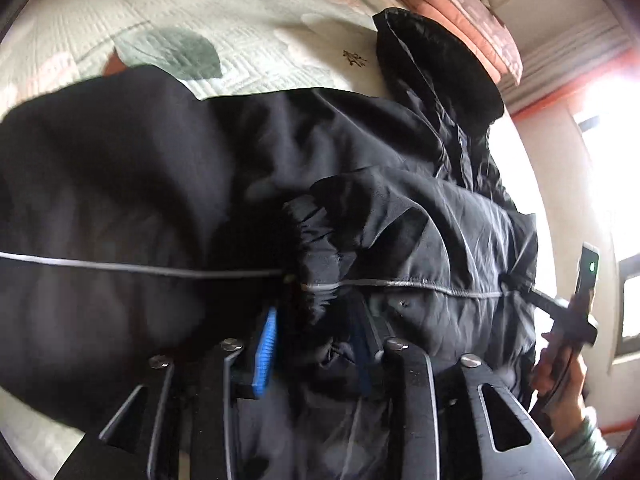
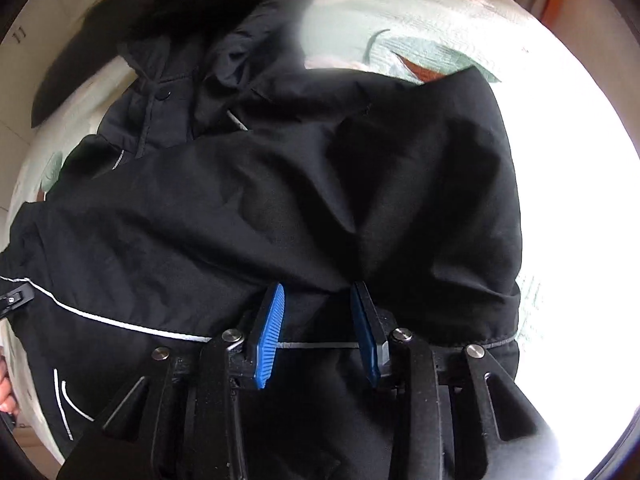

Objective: Fold large clothes
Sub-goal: 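Lay the sleeve on the jacket and open the right gripper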

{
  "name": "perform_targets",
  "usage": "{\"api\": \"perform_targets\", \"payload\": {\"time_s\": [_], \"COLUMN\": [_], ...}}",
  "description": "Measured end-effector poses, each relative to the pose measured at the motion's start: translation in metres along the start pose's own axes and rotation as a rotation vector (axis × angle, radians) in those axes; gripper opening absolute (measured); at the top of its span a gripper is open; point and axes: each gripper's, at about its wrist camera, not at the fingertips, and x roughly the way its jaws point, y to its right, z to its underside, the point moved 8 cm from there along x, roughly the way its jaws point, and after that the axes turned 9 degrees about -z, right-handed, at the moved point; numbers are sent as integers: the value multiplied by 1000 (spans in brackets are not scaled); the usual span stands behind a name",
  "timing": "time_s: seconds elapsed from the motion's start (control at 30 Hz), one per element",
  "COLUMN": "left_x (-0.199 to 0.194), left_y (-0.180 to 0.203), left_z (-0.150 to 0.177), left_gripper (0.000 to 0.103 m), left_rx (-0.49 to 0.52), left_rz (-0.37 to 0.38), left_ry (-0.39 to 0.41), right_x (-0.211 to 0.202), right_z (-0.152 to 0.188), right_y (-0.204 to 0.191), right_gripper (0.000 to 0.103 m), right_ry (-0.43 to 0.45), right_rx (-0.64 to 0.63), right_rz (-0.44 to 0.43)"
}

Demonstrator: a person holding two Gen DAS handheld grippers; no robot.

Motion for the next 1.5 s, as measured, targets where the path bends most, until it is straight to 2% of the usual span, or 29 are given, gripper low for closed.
{"api": "perform_targets", "payload": {"time_s": [0.03, 0.1, 0.2, 0.23, 0.27, 0.3, 0.37, 0.47, 0.53, 0.57, 0.6, 0.63, 0.67, 0.73, 0.83, 0.93, 1.0, 1.07, 1.17, 1.2, 1.27, 1.33, 1.43, 1.5], "left_x": [-5, -18, -48, -59, -66, -73, -73, -44, -7, 7, 31, 46, 55, 52, 29, -2, -14, -11, 16, 26, 36, 35, 13, -14], "left_y": [-5, -13, -19, -14, -6, 12, 38, 83, 100, 101, 95, 89, 82, 74, 69, 76, 82, 83, 84, 80, 71, 67, 59, 47], "left_z": [0, -2, -15, -19, -21, -24, -27, -31, -29, -28, -25, -21, -17, -18, -14, 5, 21, 34, 45, 48, 48, 46, 48, 51], "left_gripper": [47, 50, 48, 48, 48, 48, 48, 48, 48, 48, 48, 40, 34, 34, 33, 34, 35, 35, 35, 35, 24, 23, 23, 23], "left_rx": [11, 17, 93, 106, 112, 129, 168, 203, 210, 205, 202, 200, 189, 113, 35, 28, 18, 10, -4, -18, -69, -122, -179, -188], "left_rz": [-12, -29, -179, -176, -151, -93, -51, -5, 24, 4, -53, -100, -120, -67, -61, -44, -32, -31, -71, -81, -85, -57, -16, -29], "left_ry": [-1, 1, 55, 77, 90, 104, 121, 95, 32, 14, -27, -59, -76, -57, -43, -9, 3, 3, -25, -38, -30, -19, 8, 59], "right_x": [0, -3, -23, -32, -37, -41, -38, -18, 5, 18, 28, 29, 30, 26, 7, -32, -47, -51, -33, -27, -18, -17, -18, -20], "right_z": [-1, -5, -19, -25, -30, -36, -46, -55, -59, -58, -58, -58, -59, -59, -52, -19, 6, 27, 50, 51, 50, 46, 43, 40], "right_y": [-2, -6, -11, -13, -16, -19, -27, -35, -38, -37, -37, -38, -40, -41, -45, -49, -45, -30, -16, -15, -13, -12, -12, -14], "right_gripper": [41, 43, 47, 51, 61, 68, 69, 69, 68, 68, 68, 69, 70, 70, 69, 69, 69, 69, 67, 66, 67, 69, 70, 71], "right_ry": [-14, -43, -11, 14, 33, 47, 51, 26, -24, -59, -71, -61, -62, -71, -73, -56, -54, -58, -118, -121, -109, -108, -119, -126], "right_rx": [-12, -30, -52, -54, -53, -52, -61, -91, -99, -105, -109, -125, -146, -166, -169, -195, -222, -241, -228, -234, -240, -227, -234, -239], "right_rz": [6, 20, 42, 42, 38, 26, 5, -6, 2, 22, 27, 32, 38, 35, 1, -32, -11, 36, 34, 30, 26, 17, 24, 33]}}
